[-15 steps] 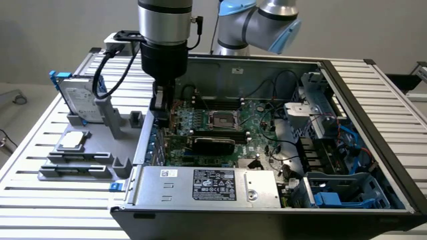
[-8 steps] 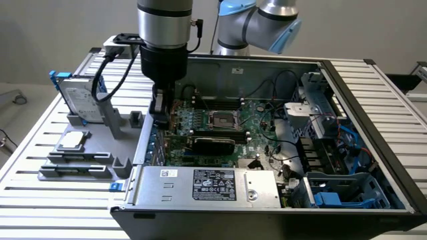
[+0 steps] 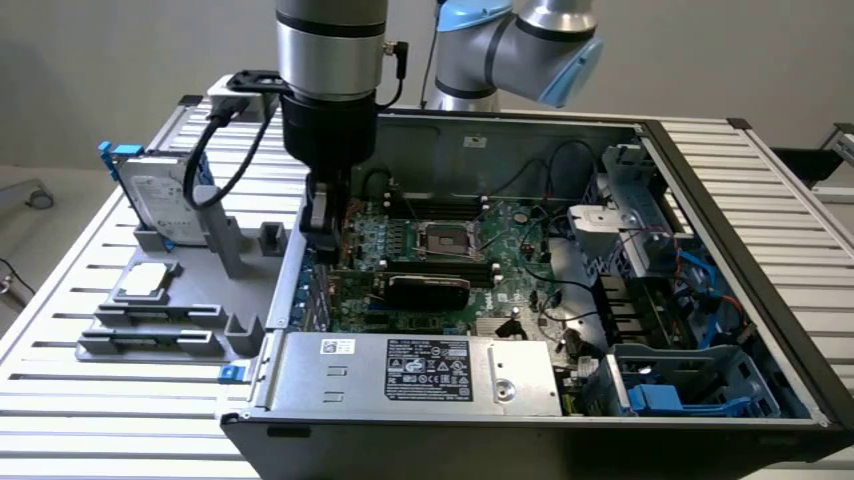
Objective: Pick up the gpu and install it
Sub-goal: 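Press down on the gpu until it lock into place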
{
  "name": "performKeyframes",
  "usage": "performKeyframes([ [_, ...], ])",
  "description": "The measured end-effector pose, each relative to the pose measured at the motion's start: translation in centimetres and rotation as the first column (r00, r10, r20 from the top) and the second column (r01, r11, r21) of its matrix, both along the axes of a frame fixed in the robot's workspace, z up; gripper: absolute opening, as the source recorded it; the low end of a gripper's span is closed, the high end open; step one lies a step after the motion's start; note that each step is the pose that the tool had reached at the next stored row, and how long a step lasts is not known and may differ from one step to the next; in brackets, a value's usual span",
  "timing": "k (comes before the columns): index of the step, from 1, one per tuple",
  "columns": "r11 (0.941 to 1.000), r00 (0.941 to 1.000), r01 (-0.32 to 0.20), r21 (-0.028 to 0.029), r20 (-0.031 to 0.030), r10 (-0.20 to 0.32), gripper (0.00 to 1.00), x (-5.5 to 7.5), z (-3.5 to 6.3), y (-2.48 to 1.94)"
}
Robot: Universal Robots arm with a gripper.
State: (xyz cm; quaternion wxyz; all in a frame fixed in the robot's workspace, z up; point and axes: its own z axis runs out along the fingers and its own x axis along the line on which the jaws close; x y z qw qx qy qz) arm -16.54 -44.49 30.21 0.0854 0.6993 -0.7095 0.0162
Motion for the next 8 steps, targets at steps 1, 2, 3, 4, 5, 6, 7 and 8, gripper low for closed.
performKeyframes([
  [1,1.0,1.0,0.0,-0.0002,0.0,0.0,0.11,0.0,-0.07,-0.04],
  [2,1.0,1.0,0.0,-0.0005,0.0001,0.0,0.11,0.0,-0.14,-0.06],
  [3,1.0,1.0,0.0,-0.0005,0.0008,0.0,0.11,0.0,-0.23,-0.07],
  [4,1.0,1.0,0.0,-0.0003,0.0017,0.0,0.11,0.0,-0.32,-0.07],
  [5,1.0,1.0,0.0,0.0,0.003,0.0,0.11,0.01,-0.41,-0.07],
  [6,1.0,1.0,0.0,-0.0001,0.0041,0.0,0.11,0.01,-0.5,-0.06],
  [7,1.0,1.0,0.0,-0.0012,0.0043,0.0,0.11,0.02,-0.53,-0.05],
  [8,1.0,1.0,0.0,-0.0021,0.0045,0.0,0.11,0.03,-0.56,-0.03],
])
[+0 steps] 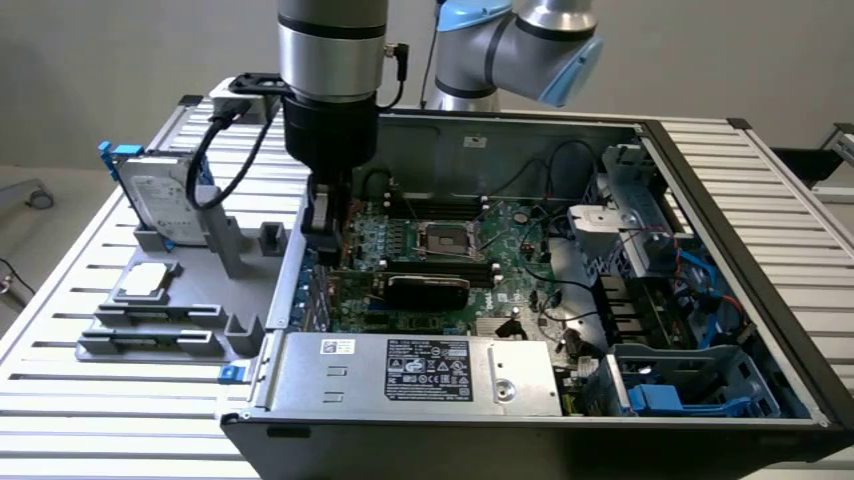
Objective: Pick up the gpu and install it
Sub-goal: 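Press down on the gpu until it lock into place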
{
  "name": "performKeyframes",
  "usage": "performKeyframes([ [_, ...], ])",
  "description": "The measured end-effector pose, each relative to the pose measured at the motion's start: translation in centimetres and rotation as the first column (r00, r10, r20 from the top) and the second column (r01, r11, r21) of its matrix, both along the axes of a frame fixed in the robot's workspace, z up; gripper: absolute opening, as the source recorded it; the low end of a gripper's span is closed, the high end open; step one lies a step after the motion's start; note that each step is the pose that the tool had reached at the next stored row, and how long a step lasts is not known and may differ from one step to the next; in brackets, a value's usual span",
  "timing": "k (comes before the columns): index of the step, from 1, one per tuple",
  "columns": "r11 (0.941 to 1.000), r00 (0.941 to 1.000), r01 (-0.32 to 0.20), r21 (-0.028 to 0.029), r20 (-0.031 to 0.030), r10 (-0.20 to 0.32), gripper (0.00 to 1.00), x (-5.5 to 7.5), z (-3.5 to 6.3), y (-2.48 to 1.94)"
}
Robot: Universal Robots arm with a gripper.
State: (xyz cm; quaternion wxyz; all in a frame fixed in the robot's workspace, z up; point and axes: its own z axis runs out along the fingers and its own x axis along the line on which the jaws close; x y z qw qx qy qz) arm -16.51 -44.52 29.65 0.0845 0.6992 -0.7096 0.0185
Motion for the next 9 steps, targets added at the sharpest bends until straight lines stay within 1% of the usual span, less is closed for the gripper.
performKeyframes([
  [2,1.0,1.0,0.001,0.0057,0.0045,-0.001,0.11,-0.03,-0.38,0.03],
  [4,1.0,1.0,0.0,0.0028,0.0028,0.0,0.11,-0.04,-0.26,-0.03],
  [6,1.0,1.0,0.001,0.0025,0.0023,-0.001,0.11,0.01,-0.24,0.02],
  [9,1.0,1.0,0.004,0.0025,0.0026,-0.004,0.11,0.13,-0.12,0.3],
])
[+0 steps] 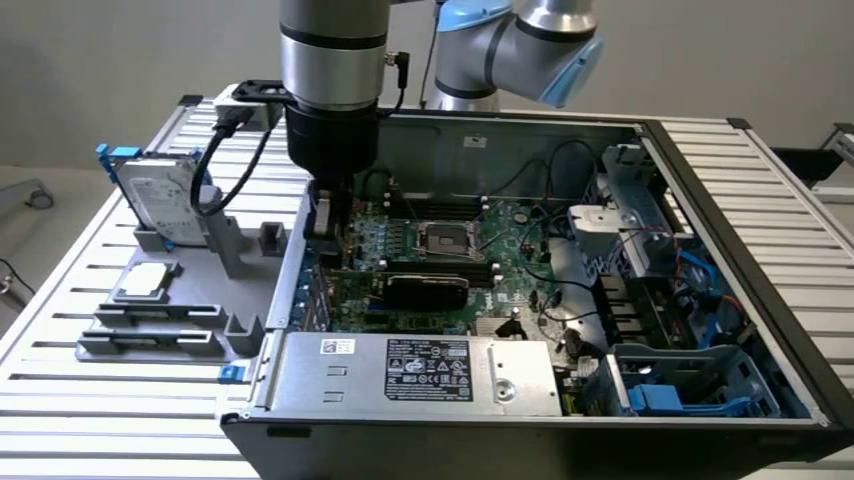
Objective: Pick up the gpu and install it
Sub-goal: 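Press down on the gpu until it lock into place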
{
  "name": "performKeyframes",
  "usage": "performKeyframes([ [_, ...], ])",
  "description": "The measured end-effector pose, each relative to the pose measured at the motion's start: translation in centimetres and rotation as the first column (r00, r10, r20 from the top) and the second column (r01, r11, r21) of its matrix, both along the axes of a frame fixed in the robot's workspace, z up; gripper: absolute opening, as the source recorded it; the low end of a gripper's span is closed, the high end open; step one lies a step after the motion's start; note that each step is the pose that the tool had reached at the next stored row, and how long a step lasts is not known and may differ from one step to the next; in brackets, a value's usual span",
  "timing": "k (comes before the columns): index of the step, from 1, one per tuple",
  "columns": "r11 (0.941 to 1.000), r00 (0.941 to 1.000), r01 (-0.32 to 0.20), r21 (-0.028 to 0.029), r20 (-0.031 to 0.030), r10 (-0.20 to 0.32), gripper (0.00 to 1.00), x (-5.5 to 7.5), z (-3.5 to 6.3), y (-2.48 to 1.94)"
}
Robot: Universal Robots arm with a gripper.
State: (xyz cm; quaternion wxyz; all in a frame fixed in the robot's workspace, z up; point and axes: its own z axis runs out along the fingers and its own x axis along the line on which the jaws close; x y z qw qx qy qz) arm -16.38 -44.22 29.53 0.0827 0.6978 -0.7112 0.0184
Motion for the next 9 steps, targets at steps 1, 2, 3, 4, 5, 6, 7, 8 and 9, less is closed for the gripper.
performKeyframes([
  [1,1.0,1.0,0.0,0.0,0.0,0.0,0.11,0.0,0.06,0.13],
  [2,1.0,1.0,0.001,0.0002,0.0001,-0.001,0.11,0.1,0.12,0.24],
  [3,1.0,1.0,0.001,0.0,0.0,-0.001,0.11,0.1,0.19,0.34],
  [4,1.0,1.0,0.001,0.0002,0.0001,-0.001,0.11,0.2,0.26,0.48],
  [5,1.0,1.0,0.001,0.0,0.0,-0.001,0.11,0.2,0.34,0.61],
  [6,1.0,1.0,0.001,0.0001,0.0001,-0.001,0.11,0.3,0.42,0.75],
  [7,1.0,1.0,0.001,0.0002,0.0001,-0.001,0.11,0.3,0.5,0.91],
  [8,1.0,1.0,0.001,0.0002,0.0001,-0.001,0.11,0.3,0.58,1.07],
  [9,1.0,1.0,0.001,0.0001,0.0,-0.001,0.11,0.4,0.64,1.23],
])
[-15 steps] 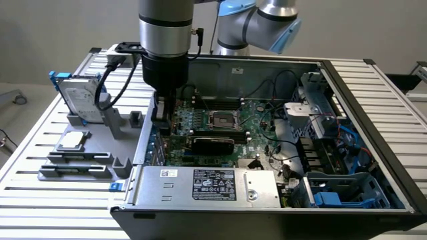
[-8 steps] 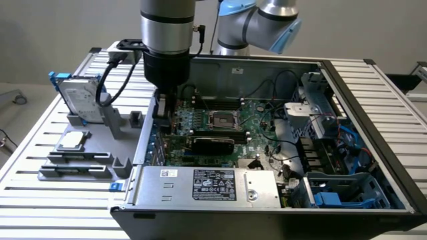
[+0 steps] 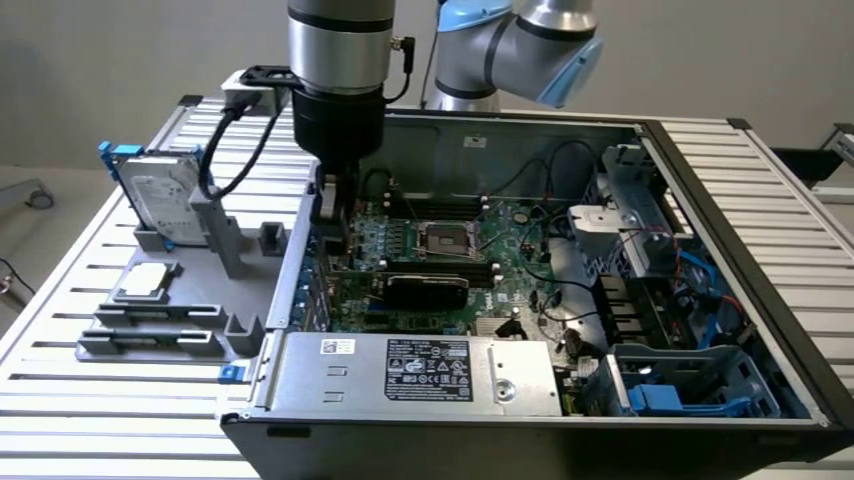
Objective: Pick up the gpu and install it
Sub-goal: 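Press down on the gpu until it lock into place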
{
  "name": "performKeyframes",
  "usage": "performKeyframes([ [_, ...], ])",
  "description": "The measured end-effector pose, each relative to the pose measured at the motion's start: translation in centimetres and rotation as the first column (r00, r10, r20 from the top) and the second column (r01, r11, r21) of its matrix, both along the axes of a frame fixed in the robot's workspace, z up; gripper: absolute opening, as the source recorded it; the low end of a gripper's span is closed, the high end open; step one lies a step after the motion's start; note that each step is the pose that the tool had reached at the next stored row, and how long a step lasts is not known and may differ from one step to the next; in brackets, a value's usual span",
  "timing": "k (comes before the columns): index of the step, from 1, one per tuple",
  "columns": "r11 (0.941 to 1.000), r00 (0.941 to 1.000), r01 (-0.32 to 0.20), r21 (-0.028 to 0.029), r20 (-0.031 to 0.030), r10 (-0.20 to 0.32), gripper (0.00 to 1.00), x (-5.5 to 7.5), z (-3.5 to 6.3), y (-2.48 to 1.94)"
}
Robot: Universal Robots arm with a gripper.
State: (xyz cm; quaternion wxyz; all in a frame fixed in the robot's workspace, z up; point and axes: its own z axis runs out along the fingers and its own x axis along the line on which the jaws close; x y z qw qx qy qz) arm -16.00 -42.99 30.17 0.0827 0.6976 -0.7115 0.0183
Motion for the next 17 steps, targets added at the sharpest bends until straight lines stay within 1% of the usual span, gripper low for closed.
performKeyframes([
  [3,1.0,1.0,0.0,0.0001,0.0,0.0,0.11,0.2,0.17,0.39],
  [5,1.0,1.0,0.0,0.0014,0.0,0.0,0.11,0.4,0.22,0.5],
  [6,1.0,1.0,0.0,0.0032,0.0,0.0,0.11,0.7,0.23,0.53],
  [8,1.0,1.0,0.0,0.0095,0.0,0.0,0.11,1.2,0.27,0.57],
  [10,0.9998,1.0,0.0,0.0184,-0.0001,0.0,0.11,1.7,0.41,0.58],
  [12,0.9996,1.0,0.0,0.0296,0.0,0.0,0.11,2.3,0.54,0.58],
  [13,0.9993,1.0,0.0,0.0375,0.0,0.0,0.11,2.6,0.57,0.58],
  [14,0.9989,1.0,0.0,0.0465,-0.0001,0.0,0.11,2.9,0.61,0.58],
  [15,0.9984,1.0,0.0,0.0568,0.0,0.0,0.11,3.2,0.63,0.58],
  [17,0.9968,1.0,0.0,0.0798,0.0001,0.0,0.11,3.8,0.67,0.58],
])
